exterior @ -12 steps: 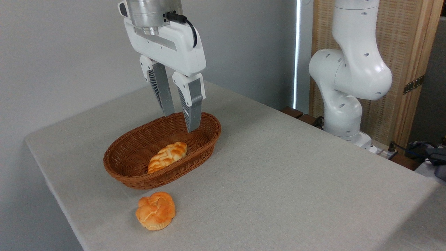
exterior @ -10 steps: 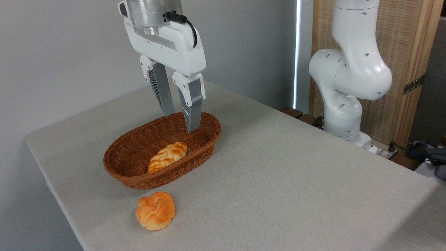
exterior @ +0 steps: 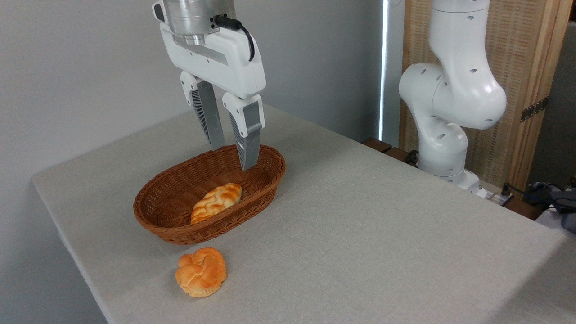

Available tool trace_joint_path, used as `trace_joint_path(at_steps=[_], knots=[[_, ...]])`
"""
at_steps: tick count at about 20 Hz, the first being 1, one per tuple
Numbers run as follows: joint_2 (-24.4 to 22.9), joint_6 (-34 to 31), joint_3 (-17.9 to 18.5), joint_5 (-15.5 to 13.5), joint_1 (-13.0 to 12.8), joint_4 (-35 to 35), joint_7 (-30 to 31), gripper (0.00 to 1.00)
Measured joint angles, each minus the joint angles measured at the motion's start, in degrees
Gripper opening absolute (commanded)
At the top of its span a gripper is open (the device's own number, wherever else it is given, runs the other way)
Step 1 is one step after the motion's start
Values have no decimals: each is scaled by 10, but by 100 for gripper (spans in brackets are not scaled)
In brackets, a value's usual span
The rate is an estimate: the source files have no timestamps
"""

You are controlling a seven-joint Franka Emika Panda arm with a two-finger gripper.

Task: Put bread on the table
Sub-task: 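Move the open gripper over the braided bread roll in the wicker basket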

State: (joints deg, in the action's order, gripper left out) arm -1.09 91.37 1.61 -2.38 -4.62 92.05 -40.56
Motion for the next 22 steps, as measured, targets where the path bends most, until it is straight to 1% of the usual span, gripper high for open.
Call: trace_joint_path(at_steps=[3,6,8,13,15,17,19,22], knots=[[0,8,0,-4,0,0,0,100],[1,19,0,-21,0,3,0,100],[-1,37,0,-27,0,12,0,100],[-30,60,-4,-31,-6,57,0,100],[-48,90,-5,-31,-23,88,18,100],[-62,120,-6,-31,-43,120,58,100],[-67,142,-6,-31,-59,138,98,100],[-68,151,-15,-31,-78,167,154,100]])
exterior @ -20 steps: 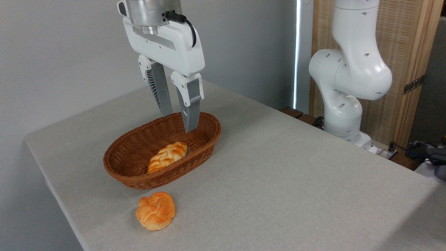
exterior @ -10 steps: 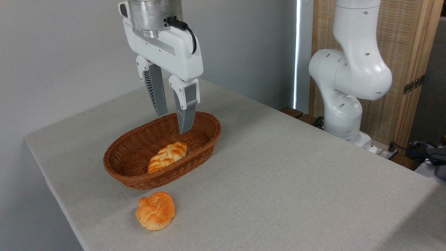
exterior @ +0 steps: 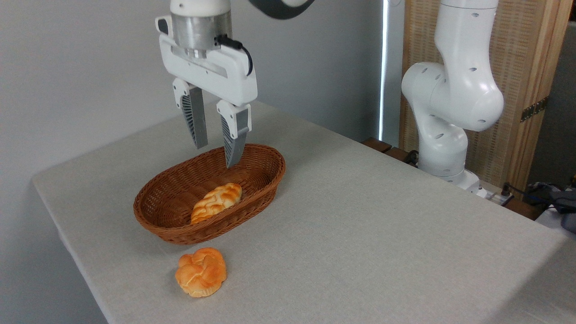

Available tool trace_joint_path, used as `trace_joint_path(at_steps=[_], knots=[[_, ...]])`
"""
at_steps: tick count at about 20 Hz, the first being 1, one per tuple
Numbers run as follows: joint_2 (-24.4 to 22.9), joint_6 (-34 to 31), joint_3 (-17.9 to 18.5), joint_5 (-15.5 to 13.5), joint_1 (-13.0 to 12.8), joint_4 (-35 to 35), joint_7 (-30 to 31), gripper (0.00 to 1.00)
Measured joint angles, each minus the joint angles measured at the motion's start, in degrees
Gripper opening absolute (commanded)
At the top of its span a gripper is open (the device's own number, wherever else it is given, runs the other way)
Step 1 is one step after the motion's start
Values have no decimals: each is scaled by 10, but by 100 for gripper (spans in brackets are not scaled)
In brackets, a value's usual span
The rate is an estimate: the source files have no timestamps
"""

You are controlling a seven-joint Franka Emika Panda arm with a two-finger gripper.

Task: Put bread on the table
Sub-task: 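Move the open gripper over the braided bread roll in the wicker basket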

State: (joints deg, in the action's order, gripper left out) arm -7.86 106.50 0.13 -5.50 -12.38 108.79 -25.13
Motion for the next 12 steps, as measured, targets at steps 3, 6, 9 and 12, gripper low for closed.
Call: trace_joint_path(at_steps=[3,6,9,12], knots=[[0,38,-24,0,-10,46,73,100],[1,95,-43,0,-15,91,130,100],[1,118,-44,0,-15,116,136,100],[2,161,-44,0,-15,147,136,100]])
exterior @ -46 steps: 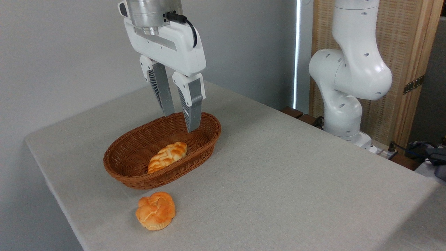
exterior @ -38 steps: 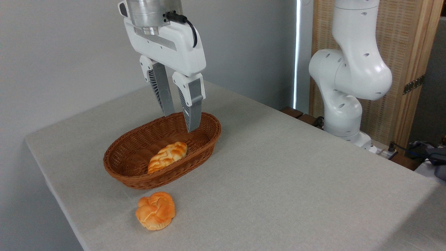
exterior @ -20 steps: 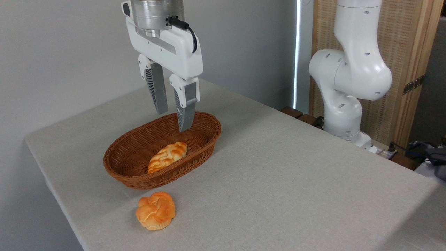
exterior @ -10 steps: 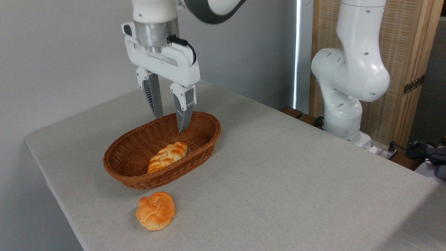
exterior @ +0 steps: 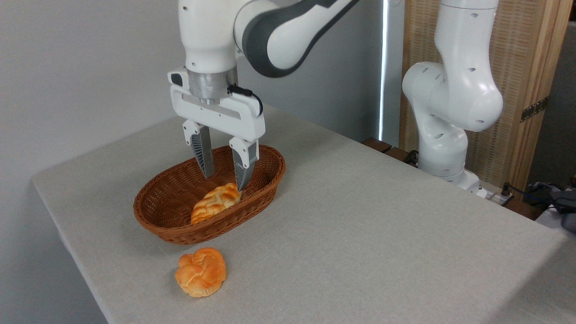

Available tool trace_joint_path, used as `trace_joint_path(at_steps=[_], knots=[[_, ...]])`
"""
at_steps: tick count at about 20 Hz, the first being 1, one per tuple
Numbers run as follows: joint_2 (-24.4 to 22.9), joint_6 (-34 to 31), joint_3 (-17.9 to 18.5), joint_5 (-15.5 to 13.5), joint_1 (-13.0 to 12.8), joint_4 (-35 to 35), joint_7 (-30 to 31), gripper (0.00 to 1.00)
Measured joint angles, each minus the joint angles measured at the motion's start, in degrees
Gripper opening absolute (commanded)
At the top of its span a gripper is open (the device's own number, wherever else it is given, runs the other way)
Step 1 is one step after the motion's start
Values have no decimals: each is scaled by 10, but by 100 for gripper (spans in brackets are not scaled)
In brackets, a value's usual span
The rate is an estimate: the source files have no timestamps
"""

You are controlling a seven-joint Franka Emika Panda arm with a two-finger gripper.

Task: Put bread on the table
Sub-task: 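Move the open gripper over the braided bread roll in the wicker basket, then lower the gripper into the basket around the braided roll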

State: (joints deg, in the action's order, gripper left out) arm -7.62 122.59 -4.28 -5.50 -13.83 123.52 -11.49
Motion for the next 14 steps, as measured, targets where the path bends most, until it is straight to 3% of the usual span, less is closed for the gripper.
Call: trace_joint_path(at_steps=[7,10,14], knots=[[8,24,0,2,0,20,0,100],[18,27,0,33,0,20,0,100],[29,42,0,38,-1,20,0,100]])
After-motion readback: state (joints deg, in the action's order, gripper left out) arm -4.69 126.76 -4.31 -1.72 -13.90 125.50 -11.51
